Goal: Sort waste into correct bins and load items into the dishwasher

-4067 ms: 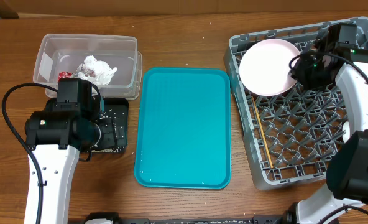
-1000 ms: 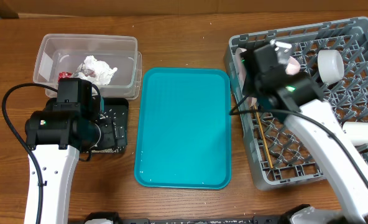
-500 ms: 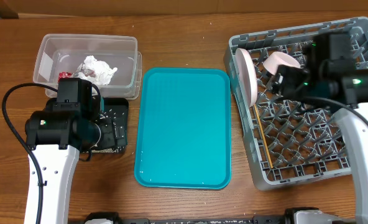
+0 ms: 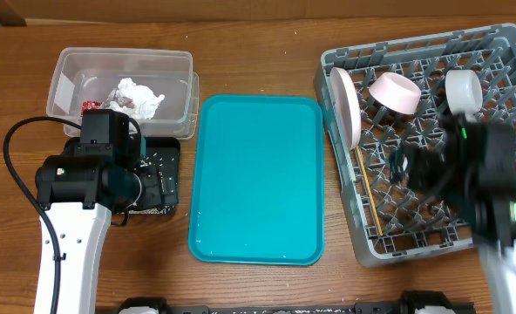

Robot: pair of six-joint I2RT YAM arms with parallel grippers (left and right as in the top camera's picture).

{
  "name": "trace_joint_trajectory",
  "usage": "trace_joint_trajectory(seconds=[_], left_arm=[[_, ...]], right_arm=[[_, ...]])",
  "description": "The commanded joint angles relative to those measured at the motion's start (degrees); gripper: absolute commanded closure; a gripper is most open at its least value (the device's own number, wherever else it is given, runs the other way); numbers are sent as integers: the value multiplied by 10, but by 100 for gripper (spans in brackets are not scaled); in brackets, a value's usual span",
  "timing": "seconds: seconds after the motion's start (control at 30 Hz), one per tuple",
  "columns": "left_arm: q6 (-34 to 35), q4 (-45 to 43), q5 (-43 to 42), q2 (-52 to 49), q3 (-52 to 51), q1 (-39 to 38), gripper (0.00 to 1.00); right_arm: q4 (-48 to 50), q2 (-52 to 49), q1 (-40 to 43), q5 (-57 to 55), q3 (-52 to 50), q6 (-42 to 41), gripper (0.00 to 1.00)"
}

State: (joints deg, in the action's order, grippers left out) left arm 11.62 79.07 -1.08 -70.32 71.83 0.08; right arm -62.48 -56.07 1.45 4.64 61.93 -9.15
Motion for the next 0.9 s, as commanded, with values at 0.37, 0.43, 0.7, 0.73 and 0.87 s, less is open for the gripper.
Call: trace_joint_trajectory(seconds=[0.37,0.43,0.7,0.73,0.87], left_arm=[[4,-1,2,-1,2,-1,0],[4,-1,2,-1,2,-1,0],[4,-1,2,-1,2,-1,0],[4,-1,2,-1,2,-1,0],[4,-1,2,-1,2,-1,0]], right_arm=[[-26,189,2,-22,-64,0,0],[-26,188,2,-22,-64,0,0],[-26,187,2,-22,-64,0,0],[-26,187,2,-22,-64,0,0],[-26,187,2,-22,-64,0,0]])
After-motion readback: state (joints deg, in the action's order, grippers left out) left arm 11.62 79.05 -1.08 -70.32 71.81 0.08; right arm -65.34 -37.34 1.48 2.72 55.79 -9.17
